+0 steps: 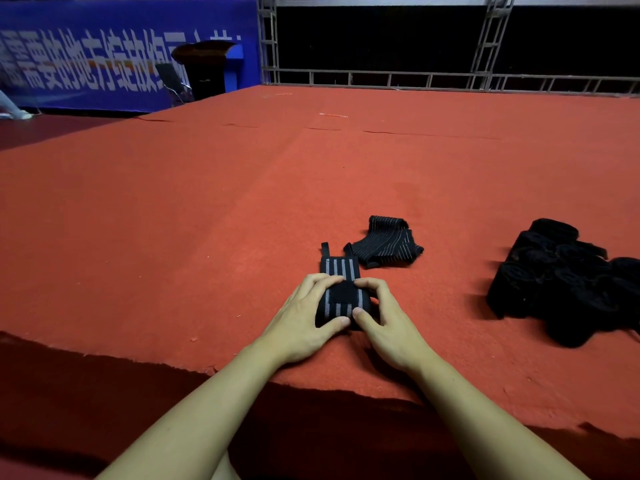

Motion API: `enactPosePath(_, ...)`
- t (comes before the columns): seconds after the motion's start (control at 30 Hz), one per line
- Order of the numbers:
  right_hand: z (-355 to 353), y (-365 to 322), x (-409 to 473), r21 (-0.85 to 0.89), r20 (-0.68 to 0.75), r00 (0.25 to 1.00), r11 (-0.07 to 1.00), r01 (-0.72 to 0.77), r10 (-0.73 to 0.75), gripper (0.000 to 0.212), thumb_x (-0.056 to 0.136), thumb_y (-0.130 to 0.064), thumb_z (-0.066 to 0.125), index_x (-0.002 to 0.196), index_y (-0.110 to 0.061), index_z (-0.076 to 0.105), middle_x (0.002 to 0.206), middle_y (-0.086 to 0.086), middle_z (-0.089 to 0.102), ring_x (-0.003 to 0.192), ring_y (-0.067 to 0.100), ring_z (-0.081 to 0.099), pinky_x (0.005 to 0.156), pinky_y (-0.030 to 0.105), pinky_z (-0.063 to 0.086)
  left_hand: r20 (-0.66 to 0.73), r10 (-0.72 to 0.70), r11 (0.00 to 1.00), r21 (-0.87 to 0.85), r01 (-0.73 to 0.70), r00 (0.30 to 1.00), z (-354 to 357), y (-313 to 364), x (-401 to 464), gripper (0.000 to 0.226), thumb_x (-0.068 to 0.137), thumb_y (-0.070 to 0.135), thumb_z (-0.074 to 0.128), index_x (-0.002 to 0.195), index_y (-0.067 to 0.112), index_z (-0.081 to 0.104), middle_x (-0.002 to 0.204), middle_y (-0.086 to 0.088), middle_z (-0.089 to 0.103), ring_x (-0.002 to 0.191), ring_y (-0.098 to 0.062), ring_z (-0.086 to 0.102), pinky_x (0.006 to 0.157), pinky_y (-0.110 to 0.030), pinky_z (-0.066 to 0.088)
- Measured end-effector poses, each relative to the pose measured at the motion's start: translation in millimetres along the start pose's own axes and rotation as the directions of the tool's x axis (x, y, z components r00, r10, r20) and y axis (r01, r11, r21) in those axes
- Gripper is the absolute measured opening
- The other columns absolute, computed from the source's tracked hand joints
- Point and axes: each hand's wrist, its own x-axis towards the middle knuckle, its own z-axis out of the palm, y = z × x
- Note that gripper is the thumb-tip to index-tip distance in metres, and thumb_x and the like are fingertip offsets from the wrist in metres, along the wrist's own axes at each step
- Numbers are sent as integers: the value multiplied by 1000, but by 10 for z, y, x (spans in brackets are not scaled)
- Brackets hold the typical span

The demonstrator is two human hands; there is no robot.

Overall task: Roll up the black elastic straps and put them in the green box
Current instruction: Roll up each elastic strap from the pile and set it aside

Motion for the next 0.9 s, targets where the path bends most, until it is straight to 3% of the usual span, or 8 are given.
enactPosePath(0.13, -10, 39, 8, 35, 12, 1000, 999, 1, -2, 51, 87, -51, 50, 137, -46, 42, 142, -20, 53, 133, 4, 50, 110, 46, 45, -20, -56, 998, -14, 56, 998, 6, -3, 10, 67, 90, 59, 65, 149, 41, 41, 138, 26, 38, 132, 1, 44, 112, -35, 41)
enactPosePath(0.37, -2, 10, -29, 19, -39, 999, 1000, 4, -3, 48, 93, -62, 43, 135, -42, 51, 134, -24, 58, 130, 2, 51, 112, 38, 41, -68, -85, 996, -29, 83, 994, -12, 37, -9, 65, 84, 78, 46, 136, 39, 53, 118, 27, 52, 117, 0, 47, 104, -29, 42)
enactPosePath(0.47, -9, -43, -31, -12, -63, 998, 1000, -12, 11, 48, 94, -69, 37, 125, -40, 60, 117, -24, 64, 117, -2, 53, 102, 30, 43, -81, -109, 994, -32, 107, 991, -35, 80, -16, 72, 81, 82, 39, 128, 32, 60, 105, 29, 53, 109, -1, 49, 98, -25, 40)
enactPosePath(0.57, -13, -68, -20, -27, -74, 997, 999, -26, 24, 30, 100, -63, 41, 102, -43, 62, 101, -19, 65, 105, -2, 52, 88, 22, 40, -83, -148, 989, -20, 147, 986, -48, 111, -12, 79, 78, 87, 33, 118, 28, 67, 93, 22, 54, 97, -2, 52, 87, -23, 37)
enactPosePath(0.67, -9, -69, -2, -18, -98, 995, 1000, -15, 13, 39, 95, -66, 41, 87, -34, 63, 97, -15, 60, 103, 1, 50, 86, 19, 35, -78, -120, 992, -44, 117, 990, -51, 95, -9, 77, 79, 94, 27, 104, 33, 67, 90, 14, 58, 94, 0, 52, 83, -27, 40)
enactPosePath(0.8, -35, -94, 19, 18, -57, 997, 999, -44, 45, 58, 93, -68, 38, 87, -23, 74, 101, -14, 62, 108, -1, 50, 89, 14, 34, -115, 11, 987, -161, -30, 993, -50, 42, -70, 41, 98, 63, 43, 117, 31, 60, 114, 16, 63, 115, -10, 59, 98, -25, 44)
enactPosePath(0.9, -25, -92, 22, 6, -52, 998, 999, -46, 46, 58, 94, -70, 38, 92, -27, 76, 103, -15, 64, 108, -1, 51, 93, 18, 36, -129, 28, 981, -185, -51, 991, -54, 55, -79, 30, 99, 51, 45, 119, 31, 58, 112, 17, 64, 111, -10, 62, 94, -24, 45)
